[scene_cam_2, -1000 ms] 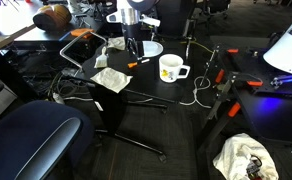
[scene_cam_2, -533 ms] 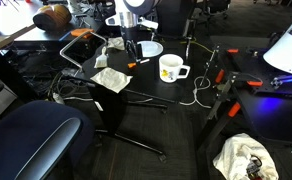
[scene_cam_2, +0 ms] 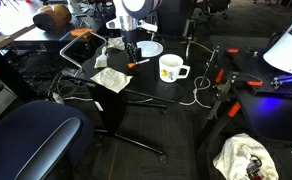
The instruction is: Put the yellow marker in the mug
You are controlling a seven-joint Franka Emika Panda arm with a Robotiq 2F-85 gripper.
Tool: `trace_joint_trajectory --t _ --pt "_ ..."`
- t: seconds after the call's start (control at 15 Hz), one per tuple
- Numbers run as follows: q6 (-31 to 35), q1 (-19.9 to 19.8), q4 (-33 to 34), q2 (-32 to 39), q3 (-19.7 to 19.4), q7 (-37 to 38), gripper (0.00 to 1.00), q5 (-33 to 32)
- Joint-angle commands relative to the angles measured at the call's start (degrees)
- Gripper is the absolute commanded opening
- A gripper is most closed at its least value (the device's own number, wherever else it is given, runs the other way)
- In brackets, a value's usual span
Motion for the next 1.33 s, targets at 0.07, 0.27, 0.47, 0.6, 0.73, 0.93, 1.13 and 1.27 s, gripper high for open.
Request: trace_joint_trajectory --t 0.07,0.27,0.47,0.6,0.73,0.93,1.13,1.27 --pt "-1.78 -1.51 1.72 0.65 0.99 1.14 0.36 -0.63" --pt "-1.65 -1.92 1.72 0.66 1.05 1.2 0.14 -0.52" --pt "-1.77 -1.94 1.75 0.59 1.01 1.41 0.0 -0.58" --pt "-1.61 -1.79 0.74 -0.95 0.96 2.15 0.02 -0.31" --pt "-0.64 -2.47 -1.87 -4.24 1.67 2.86 0.03 0.69" --pt "-0.19 -2.95 -5.57 -9.83 2.3 3.98 0.03 1.49" --pt "-0.47 -3.58 -8.95 -15.6 3.13 3.99 0.03 2.46" --pt "-0.79 -3.89 -11.7 -19.97 4.09 2.38 0.03 3.36"
